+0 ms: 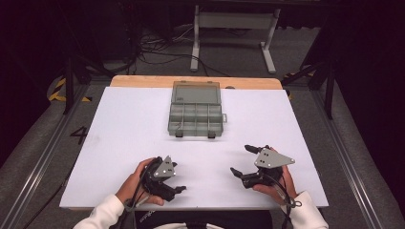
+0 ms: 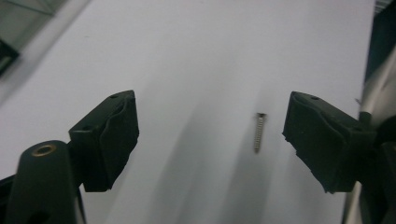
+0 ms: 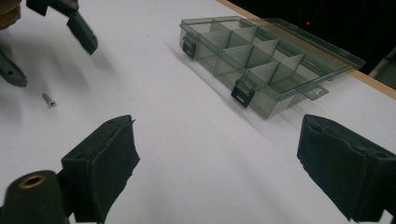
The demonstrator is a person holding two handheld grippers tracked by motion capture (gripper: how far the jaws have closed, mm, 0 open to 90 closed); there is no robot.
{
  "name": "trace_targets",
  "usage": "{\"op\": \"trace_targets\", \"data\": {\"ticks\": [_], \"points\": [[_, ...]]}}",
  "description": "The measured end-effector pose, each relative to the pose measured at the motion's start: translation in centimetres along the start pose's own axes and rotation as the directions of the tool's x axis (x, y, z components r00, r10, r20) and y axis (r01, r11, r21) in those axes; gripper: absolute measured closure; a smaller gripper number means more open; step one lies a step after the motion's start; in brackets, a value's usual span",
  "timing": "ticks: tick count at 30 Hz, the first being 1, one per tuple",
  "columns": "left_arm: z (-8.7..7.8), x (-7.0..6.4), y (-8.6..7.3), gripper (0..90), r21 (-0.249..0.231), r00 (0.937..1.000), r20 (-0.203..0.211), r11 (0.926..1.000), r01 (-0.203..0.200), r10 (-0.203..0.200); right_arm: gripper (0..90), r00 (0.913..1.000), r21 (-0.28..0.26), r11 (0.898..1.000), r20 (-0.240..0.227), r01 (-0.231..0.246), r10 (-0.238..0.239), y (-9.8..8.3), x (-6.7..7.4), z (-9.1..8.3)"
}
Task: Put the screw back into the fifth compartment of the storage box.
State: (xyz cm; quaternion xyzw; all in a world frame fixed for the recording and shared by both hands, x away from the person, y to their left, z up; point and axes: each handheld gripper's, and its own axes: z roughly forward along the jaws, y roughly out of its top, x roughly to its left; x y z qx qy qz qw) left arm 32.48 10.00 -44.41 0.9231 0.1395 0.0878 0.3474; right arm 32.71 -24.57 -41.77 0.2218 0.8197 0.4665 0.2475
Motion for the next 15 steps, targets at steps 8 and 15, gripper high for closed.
{"op": "trace_targets", "data": {"ticks": [8,15], "points": [[0.73,-0.14,-0.26,52.7,0.041,0.9977,0.068,0.9991,-0.007,0.005,13.2,1.0000,0.008,1.000,0.000,0.004,-0.004,-0.02,0.03,0.09],[1.06,-0.08,-0.18,70.9,0.046,0.9950,0.100,0.9989,-0.010,0.005,13.6,1.0000,0.019,1.000,-0.003,0.004,-0.004,-0.05,0.13,0.28]]}}
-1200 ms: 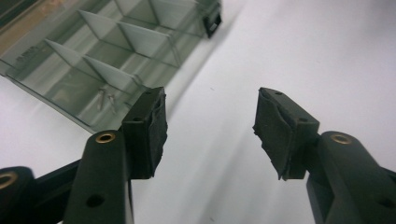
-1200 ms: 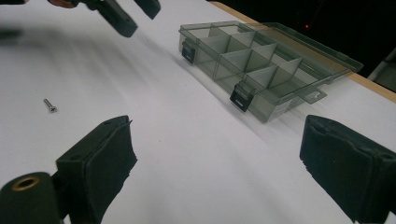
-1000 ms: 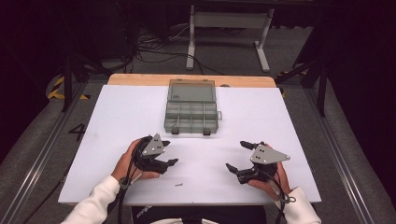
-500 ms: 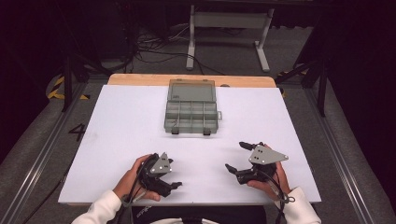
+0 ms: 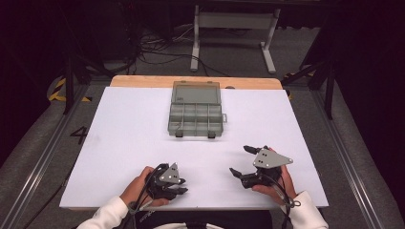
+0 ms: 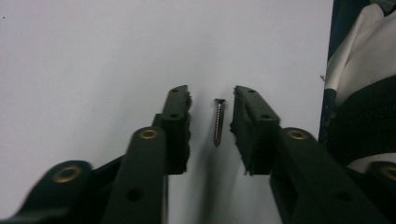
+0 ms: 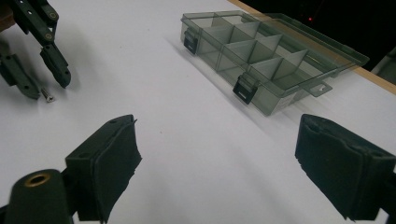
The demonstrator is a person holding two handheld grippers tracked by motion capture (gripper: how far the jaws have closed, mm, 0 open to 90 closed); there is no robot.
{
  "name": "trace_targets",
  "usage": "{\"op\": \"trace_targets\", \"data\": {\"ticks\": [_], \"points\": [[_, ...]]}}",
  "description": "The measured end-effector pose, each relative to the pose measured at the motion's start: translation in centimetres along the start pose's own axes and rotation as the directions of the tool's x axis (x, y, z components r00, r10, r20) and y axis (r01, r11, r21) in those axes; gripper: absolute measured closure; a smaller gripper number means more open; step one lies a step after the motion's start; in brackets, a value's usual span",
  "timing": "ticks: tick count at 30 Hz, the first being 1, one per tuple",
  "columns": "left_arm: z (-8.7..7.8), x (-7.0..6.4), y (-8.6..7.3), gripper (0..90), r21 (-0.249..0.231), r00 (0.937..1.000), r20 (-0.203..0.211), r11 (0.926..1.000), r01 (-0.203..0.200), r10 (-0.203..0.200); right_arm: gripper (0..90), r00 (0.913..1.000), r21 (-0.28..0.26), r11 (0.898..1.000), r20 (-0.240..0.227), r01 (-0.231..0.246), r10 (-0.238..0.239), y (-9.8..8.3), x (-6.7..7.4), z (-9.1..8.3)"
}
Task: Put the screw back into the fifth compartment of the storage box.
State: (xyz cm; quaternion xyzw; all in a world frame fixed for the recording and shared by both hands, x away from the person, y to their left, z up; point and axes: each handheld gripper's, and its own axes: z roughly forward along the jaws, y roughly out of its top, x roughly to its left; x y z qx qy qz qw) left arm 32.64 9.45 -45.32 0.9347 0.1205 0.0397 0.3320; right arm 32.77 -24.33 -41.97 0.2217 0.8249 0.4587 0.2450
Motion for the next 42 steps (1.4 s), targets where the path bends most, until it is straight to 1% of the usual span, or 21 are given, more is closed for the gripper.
{"op": "trace_targets", "data": {"ticks": [1,3,4,6,7,8,10,15,16,18,20,23,29,30,31,32,33,35,37,41,42], "points": [[0.0,0.1,0.0,76.1,0.001,1.0000,0.003,1.0000,0.006,-0.006,13.8,1.0000,0.005,1.000,-0.001,0.000,0.000,0.0,0.0,0.1],[0.0,0.1,0.0,77.5,0.002,1.0000,0.001,1.0000,0.007,-0.007,13.8,1.0000,0.008,1.000,-0.002,0.000,0.000,0.0,0.0,0.1],[0.0,0.0,0.1,81.4,0.010,1.0000,-0.001,0.9999,-0.007,0.007,13.8,1.0000,0.013,1.000,-0.002,0.004,-0.004,-0.1,0.0,0.2],[0.0,-0.1,0.1,85.5,0.013,1.0000,-0.003,0.9999,-0.004,0.004,13.8,1.0000,0.014,1.000,-0.002,0.004,-0.004,-0.1,0.0,0.2],[0.1,-0.1,0.1,85.5,0.012,1.0000,0.002,0.9999,-0.004,0.004,13.8,1.0000,0.015,1.000,-0.003,0.003,-0.003,-0.1,0.1,0.2],[0.1,0.0,0.1,87.7,0.012,1.0000,0.006,0.9999,-0.003,0.003,14.3,1.0000,0.017,1.000,-0.003,0.003,-0.003,-0.1,0.1,0.3],[0.1,0.2,0.0,87.7,0.003,0.9998,0.019,1.0000,0.005,-0.005,14.4,1.0000,0.021,1.000,-0.003,0.004,-0.004,-0.1,0.0,0.3],[0.0,0.2,0.0,88.0,-0.004,0.9998,0.019,1.0000,0.006,-0.006,14.4,1.0000,0.027,1.000,-0.006,0.005,-0.005,-0.2,0.1,0.4],[0.0,0.2,-0.1,88.0,-0.007,0.9997,0.020,0.9999,0.014,-0.014,14.4,1.0000,0.028,1.000,-0.005,0.005,-0.005,-0.2,0.0,0.4],[0.0,0.3,-0.1,88.0,-0.007,1.0000,0.009,1.0000,0.004,-0.004,14.4,1.0000,0.027,1.000,-0.004,0.002,-0.002,-0.2,0.0,0.4],[-0.1,0.5,-0.1,88.0,-0.016,1.0000,0.003,0.9998,0.009,-0.009,14.4,1.0000,0.026,1.000,-0.004,0.002,-0.002,-0.2,0.0,0.4],[-0.4,0.7,-0.1,88.0,-0.026,0.9999,-0.011,0.9997,0.002,-0.002,14.4,1.0000,0.026,1.000,-0.004,0.002,-0.002,-0.3,0.0,0.4],[-1.4,1.6,0.1,88.0,-0.044,0.9993,-0.037,0.9990,-0.007,0.005,14.2,1.0000,0.026,1.000,-0.001,0.001,-0.001,-0.3,0.0,0.4],[-1.9,2.2,0.4,88.0,-0.063,0.9984,-0.057,0.9980,-0.003,-0.001,14.2,1.0000,0.024,1.000,-0.001,-0.002,0.002,-0.3,0.0,0.4],[-2.3,2.5,0.6,88.0,-0.075,0.9977,-0.067,0.9971,0.006,-0.011,14.2,1.0000,0.024,1.000,0.000,-0.002,0.002,-0.3,-0.1,0.4],[-2.7,3.0,0.8,88.0,-0.090,0.9969,-0.078,0.9959,0.006,-0.013,14.2,1.0000,0.025,1.000,0.002,-0.002,0.002,-0.2,-0.1,0.4],[-2.7,3.0,0.8,88.0,-0.090,0.9969,-0.078,0.9959,0.006,-0.013,14.2,1.0000,0.024,1.000,0.003,-0.003,0.002,-0.2,-0.1,0.4],[-3.5,4.1,1.4,88.0,-0.120,0.9938,-0.110,0.9927,0.006,-0.020,14.1,1.0000,0.025,1.000,0.004,-0.006,0.006,-0.3,-0.1,0.4],[-4.4,5.8,2.2,88.0,-0.152,0.9886,-0.147,0.9883,0.012,-0.034,14.1,1.0000,0.027,1.000,0.003,-0.004,0.004,-0.3,-0.1,0.5],[-5.0,8.0,3.0,88.1,-0.171,0.9818,-0.183,0.9851,0.019,-0.051,13.6,1.0000,0.030,1.000,-0.001,-0.008,0.008,-0.4,-0.2,0.5],[-5.0,8.7,3.1,88.0,-0.176,0.9802,-0.188,0.9839,0.028,-0.062,13.6,1.0000,0.033,0.999,-0.001,-0.009,0.009,-0.5,-0.2,0.5]]}}
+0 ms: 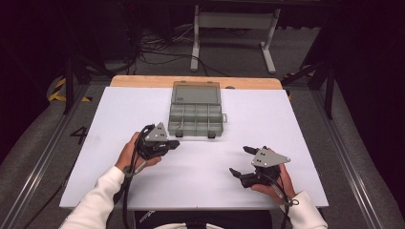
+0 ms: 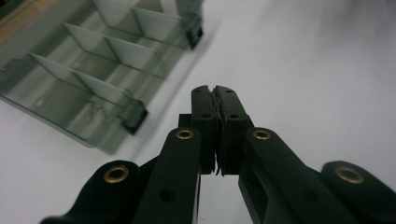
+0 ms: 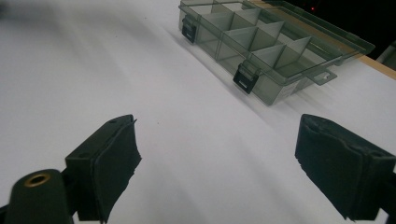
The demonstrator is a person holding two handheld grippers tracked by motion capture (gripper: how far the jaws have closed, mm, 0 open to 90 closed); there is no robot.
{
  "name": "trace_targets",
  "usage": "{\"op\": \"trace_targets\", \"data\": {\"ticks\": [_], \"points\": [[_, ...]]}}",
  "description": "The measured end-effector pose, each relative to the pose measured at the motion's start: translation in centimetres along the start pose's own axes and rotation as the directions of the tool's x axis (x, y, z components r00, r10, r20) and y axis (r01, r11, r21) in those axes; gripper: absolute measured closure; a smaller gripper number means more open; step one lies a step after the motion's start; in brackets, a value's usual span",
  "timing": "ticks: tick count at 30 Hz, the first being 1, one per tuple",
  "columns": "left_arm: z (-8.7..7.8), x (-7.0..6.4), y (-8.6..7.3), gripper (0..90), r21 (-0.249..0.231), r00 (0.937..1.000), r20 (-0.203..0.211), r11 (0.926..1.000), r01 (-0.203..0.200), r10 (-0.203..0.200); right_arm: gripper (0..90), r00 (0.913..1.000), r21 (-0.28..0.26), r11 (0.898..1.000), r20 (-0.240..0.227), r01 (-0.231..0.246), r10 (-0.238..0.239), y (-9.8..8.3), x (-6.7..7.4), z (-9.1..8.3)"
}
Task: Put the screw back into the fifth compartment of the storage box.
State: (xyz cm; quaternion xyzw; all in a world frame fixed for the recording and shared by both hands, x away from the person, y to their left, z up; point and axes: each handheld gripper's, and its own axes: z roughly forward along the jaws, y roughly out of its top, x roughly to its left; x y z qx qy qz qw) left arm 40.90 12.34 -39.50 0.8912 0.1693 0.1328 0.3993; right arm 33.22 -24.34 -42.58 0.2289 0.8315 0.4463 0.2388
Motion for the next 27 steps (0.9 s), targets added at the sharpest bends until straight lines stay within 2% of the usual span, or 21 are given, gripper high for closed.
{"op": "trace_targets", "data": {"ticks": [1,7,12,21,27], "points": [[0.0,0.0,0.0,88.0,0.000,1.0000,0.000,1.0000,0.000,0.000,13.6,1.0000,0.001,1.000,0.001,0.001,-0.001,0.0,0.0,0.0],[0.9,3.2,0.9,88.0,0.018,0.9983,-0.054,0.9995,0.025,-0.024,13.5,1.0000,-0.004,1.000,0.002,0.001,-0.001,0.0,-0.1,-0.1],[1.3,5.1,1.3,88.0,0.021,0.9956,-0.079,0.9984,0.053,-0.051,13.0,1.0000,-0.010,1.000,0.002,-0.003,0.003,0.0,-0.1,-0.2],[2.7,6.6,1.3,88.0,0.084,0.9915,-0.117,0.9941,0.068,-0.058,12.4,1.0000,-0.023,1.000,-0.003,-0.007,0.007,0.0,-0.1,-0.2],[3.6,7.2,1.1,88.0,0.113,0.9905,-0.116,0.9898,0.087,-0.074,12.4,1.0000,-0.025,1.000,-0.003,-0.008,0.008,0.0,-0.1,-0.3]]}}
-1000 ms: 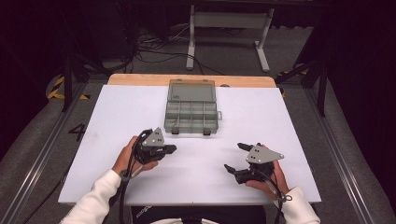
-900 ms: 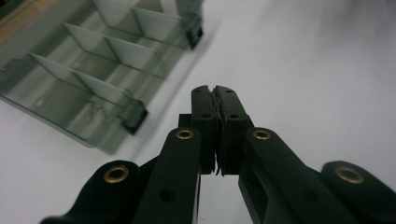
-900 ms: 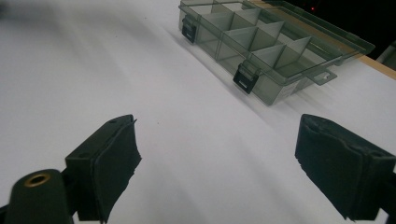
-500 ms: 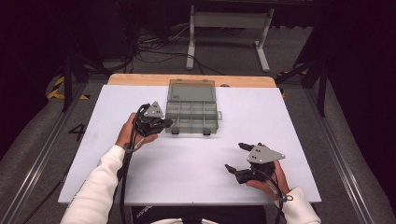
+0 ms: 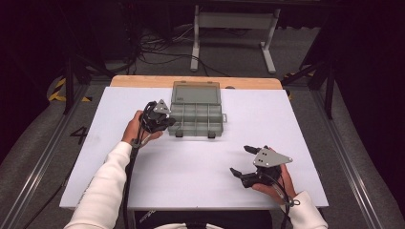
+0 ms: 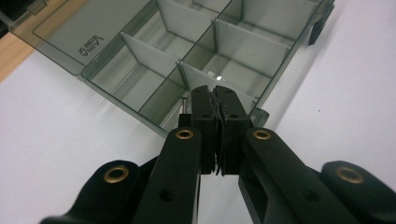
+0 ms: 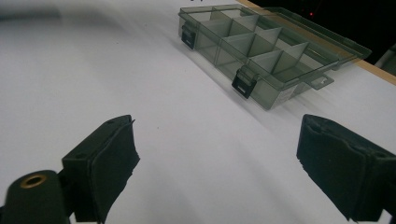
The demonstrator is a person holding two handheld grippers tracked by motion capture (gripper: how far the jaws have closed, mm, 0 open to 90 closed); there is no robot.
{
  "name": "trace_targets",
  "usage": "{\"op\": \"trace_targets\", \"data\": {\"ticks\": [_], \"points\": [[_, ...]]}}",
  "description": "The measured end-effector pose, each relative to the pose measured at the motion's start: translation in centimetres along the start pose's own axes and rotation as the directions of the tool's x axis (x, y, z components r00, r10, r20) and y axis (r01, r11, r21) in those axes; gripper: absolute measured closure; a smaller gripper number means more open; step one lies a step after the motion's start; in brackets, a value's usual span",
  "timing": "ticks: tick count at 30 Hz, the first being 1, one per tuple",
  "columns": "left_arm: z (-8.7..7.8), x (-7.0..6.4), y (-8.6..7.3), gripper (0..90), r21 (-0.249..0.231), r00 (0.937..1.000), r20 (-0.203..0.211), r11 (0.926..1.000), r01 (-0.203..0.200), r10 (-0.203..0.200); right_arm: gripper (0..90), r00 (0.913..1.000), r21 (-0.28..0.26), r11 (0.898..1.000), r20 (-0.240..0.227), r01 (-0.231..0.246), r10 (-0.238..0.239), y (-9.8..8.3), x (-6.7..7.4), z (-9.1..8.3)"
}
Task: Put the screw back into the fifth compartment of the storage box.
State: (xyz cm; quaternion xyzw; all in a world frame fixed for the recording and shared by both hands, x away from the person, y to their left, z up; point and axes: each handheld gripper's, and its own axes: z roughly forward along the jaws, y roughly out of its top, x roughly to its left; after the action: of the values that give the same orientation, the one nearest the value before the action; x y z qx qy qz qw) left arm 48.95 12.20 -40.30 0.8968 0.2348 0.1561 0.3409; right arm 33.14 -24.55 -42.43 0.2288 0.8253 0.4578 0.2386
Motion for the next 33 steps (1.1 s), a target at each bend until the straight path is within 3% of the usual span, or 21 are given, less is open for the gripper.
{"op": "trace_targets", "data": {"ticks": [6,13,18,33], "points": [[1.0,0.2,0.0,88.0,0.036,1.0000,-0.007,0.9993,0.006,-0.006,12.4,1.0000,0.003,1.000,-0.001,0.004,-0.004,0.0,0.0,0.0],[1.9,0.4,-0.2,87.9,0.043,0.9997,-0.015,0.9989,0.020,-0.019,12.4,1.0000,0.005,1.000,-0.002,0.005,-0.005,0.0,0.0,0.1],[2.4,0.4,0.0,87.9,0.036,0.9990,-0.042,0.9992,0.018,-0.017,12.4,1.0000,0.007,1.000,-0.003,0.004,-0.004,-0.1,0.0,0.1],[2.7,0.7,-0.1,87.8,0.014,0.9986,-0.040,0.9993,0.034,-0.033,12.2,1.0000,0.008,1.000,-0.004,0.007,-0.007,-0.1,-0.1,0.1]]}}
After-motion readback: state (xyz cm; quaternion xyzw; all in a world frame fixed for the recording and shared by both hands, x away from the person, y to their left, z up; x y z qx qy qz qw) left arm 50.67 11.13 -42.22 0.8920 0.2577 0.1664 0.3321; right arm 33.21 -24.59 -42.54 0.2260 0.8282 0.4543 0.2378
